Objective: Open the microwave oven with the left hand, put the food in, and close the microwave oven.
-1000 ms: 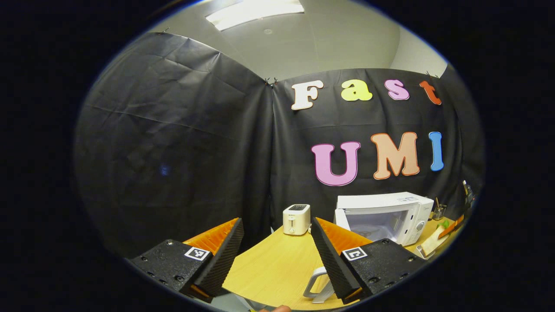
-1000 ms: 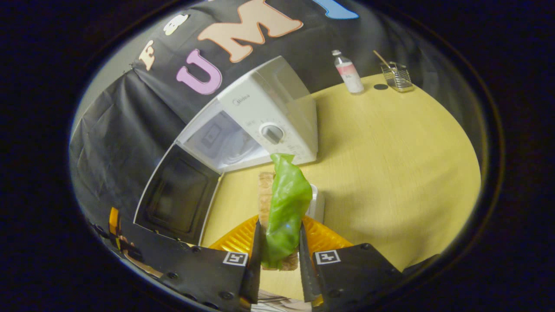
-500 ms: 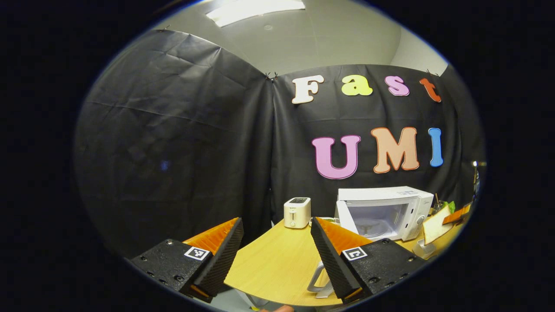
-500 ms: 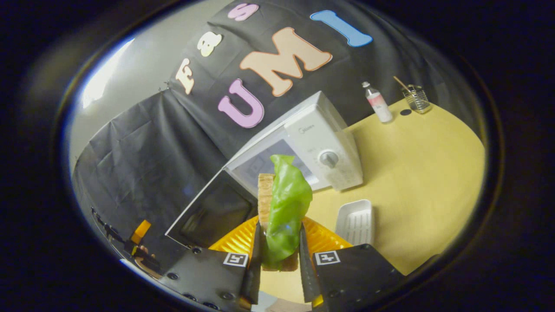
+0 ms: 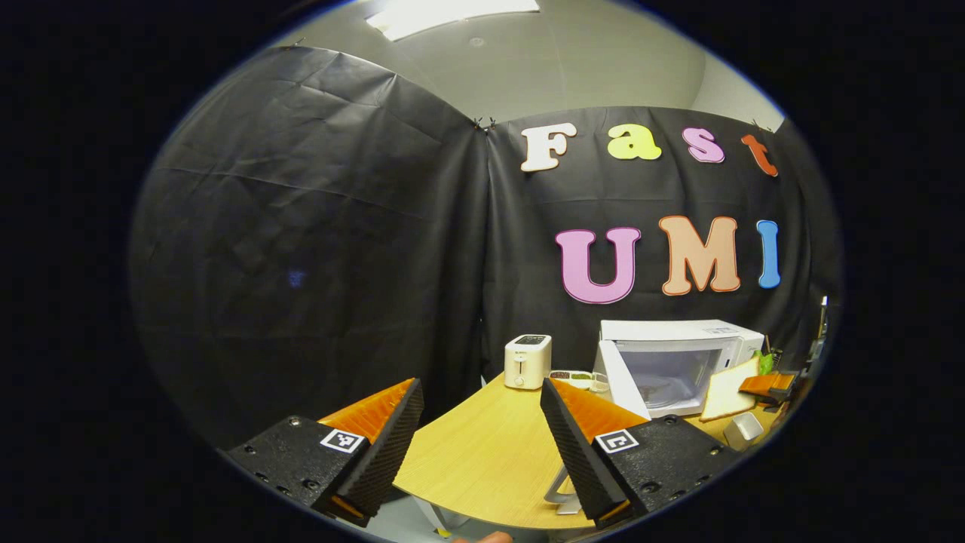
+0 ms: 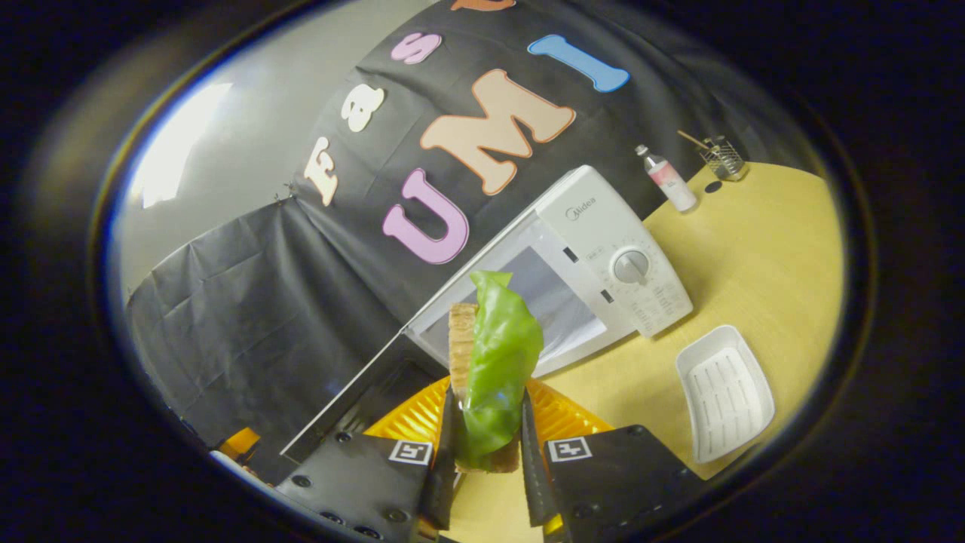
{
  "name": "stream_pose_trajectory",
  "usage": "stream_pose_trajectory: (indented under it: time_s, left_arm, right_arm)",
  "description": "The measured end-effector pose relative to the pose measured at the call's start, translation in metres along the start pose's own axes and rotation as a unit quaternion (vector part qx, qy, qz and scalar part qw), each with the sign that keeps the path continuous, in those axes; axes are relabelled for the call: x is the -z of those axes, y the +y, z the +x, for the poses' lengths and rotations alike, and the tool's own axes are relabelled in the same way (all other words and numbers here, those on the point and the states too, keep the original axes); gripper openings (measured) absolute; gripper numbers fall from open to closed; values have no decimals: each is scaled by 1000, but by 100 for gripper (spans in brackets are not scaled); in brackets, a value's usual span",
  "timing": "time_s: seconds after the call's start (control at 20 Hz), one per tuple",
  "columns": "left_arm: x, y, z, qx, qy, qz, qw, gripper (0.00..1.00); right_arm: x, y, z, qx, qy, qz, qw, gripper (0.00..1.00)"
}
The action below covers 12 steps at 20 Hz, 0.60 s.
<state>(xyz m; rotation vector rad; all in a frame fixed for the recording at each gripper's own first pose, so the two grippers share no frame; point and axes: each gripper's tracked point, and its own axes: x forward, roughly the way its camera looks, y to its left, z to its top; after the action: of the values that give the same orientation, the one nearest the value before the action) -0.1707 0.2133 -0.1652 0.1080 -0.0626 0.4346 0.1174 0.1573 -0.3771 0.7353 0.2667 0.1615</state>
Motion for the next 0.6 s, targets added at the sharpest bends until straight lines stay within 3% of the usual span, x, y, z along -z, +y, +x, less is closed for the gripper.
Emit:
stream_pose_trajectory:
  time_s: [0.2, 0.3, 0.4, 0.45, 0.5, 0.6]
  left_arm:
    - [2, 0, 2, -2, 1, -5, 1000, 99]
    - [3, -1, 5, -2, 2, -8, 1000, 95]
    - [5, -1, 5, -1, 4, -10, 1000, 92]
    - [7, 1, 5, -2, 4, -11, 1000, 95]
    - [8, 1, 5, -2, 7, -12, 1000, 92]
    - [11, 5, 5, -4, 11, -9, 1000, 95]
  right_arm:
    - [1, -3, 35, 28, -24, 2, 999, 41]
    - [0, -1, 54, 36, -25, -1, 999, 41]
    - [-1, 9, 75, 33, -31, -10, 999, 41]
    - [1, 14, 88, 34, -29, -12, 999, 41]
    - [5, 12, 96, 42, -26, -8, 999, 41]
    - [12, 11, 118, 47, -18, 16, 999, 41]
